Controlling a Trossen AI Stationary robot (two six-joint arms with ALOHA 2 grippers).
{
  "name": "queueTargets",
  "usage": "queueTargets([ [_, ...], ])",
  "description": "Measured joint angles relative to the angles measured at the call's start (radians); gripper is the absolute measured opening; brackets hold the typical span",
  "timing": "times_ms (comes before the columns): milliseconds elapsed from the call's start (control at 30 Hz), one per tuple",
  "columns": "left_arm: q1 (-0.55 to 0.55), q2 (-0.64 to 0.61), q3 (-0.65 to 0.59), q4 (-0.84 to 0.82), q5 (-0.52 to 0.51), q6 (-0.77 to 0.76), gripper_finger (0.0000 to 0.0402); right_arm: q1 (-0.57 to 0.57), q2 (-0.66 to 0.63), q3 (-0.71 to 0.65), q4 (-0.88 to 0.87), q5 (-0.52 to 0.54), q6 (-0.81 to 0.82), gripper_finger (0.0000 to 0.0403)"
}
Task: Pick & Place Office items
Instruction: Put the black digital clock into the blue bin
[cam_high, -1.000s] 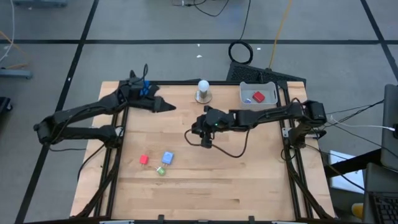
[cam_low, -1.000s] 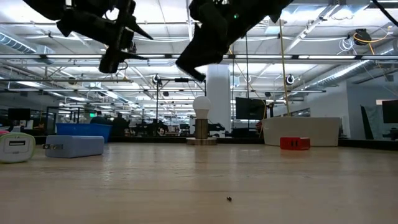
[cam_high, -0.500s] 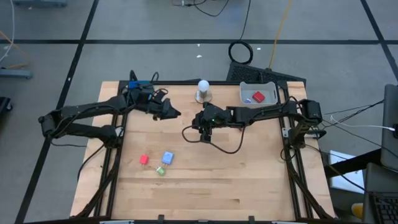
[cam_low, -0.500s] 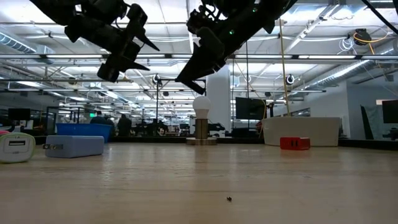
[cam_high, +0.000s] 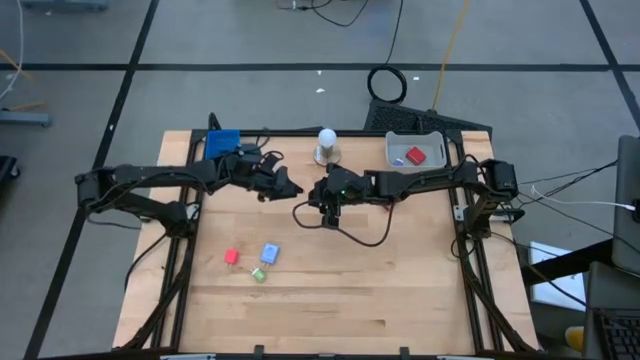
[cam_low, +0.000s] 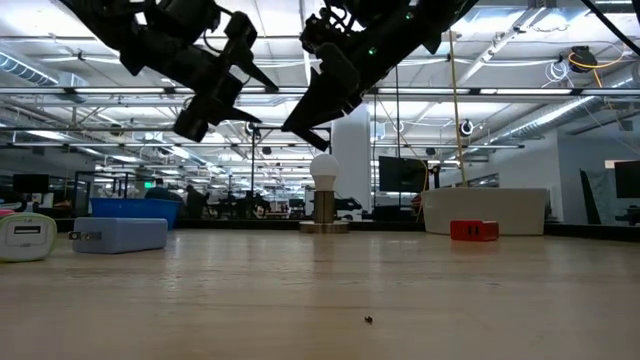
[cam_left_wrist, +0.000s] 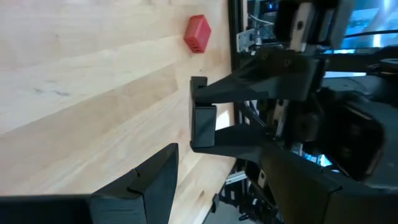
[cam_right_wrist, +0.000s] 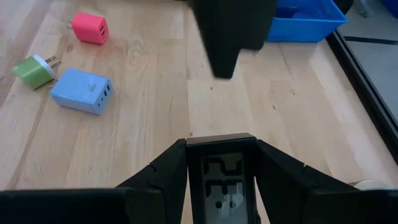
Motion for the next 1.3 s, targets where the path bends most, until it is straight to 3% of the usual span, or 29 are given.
queueTargets([
  [300,-0.031,0.071,0.000,0.105,-0.009,-0.033,0.0230,0.000,0.000,0.000,0.002,0.000,0.001,0.0149],
  [1300,-0.049,0.086,0.000,0.090,-0.134,-0.033,0.0230,0.000,-0.001,0.000,0.100,-0.001,0.009,0.0149],
])
